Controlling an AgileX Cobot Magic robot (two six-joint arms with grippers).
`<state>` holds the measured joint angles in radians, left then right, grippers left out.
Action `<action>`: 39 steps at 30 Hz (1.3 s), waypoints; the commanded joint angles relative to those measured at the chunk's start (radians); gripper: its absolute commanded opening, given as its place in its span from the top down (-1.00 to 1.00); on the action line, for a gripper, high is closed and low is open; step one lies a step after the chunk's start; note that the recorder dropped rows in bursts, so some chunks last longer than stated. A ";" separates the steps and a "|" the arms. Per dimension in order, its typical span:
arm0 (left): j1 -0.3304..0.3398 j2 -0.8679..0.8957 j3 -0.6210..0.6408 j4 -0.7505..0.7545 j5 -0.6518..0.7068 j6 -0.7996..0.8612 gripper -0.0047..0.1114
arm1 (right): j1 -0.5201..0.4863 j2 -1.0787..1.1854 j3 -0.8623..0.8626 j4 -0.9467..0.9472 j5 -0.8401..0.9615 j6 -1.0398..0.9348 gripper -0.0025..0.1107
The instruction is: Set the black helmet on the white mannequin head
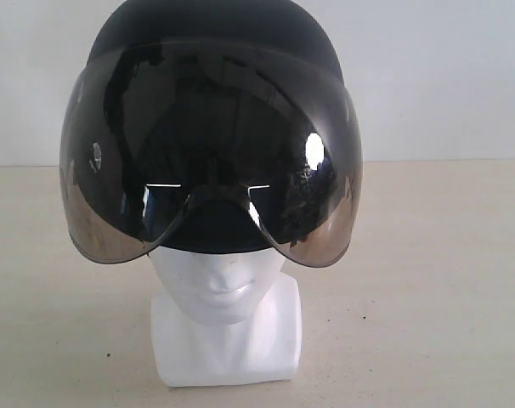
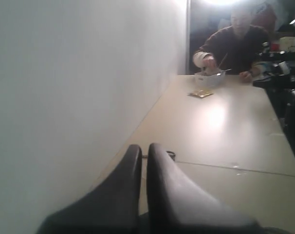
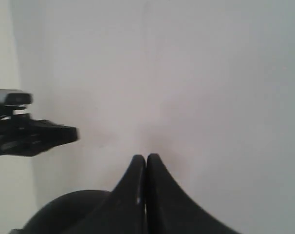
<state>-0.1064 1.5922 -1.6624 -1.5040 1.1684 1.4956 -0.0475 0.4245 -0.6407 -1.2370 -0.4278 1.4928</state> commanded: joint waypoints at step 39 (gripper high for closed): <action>-0.208 0.054 -0.117 0.230 0.053 -0.236 0.84 | -0.001 0.862 -0.755 -0.079 0.968 -0.629 0.96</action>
<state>-0.3079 1.6570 -1.7709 -1.2746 1.2158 1.2714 -0.0475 1.2806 -1.4049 -1.6022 0.3315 1.1701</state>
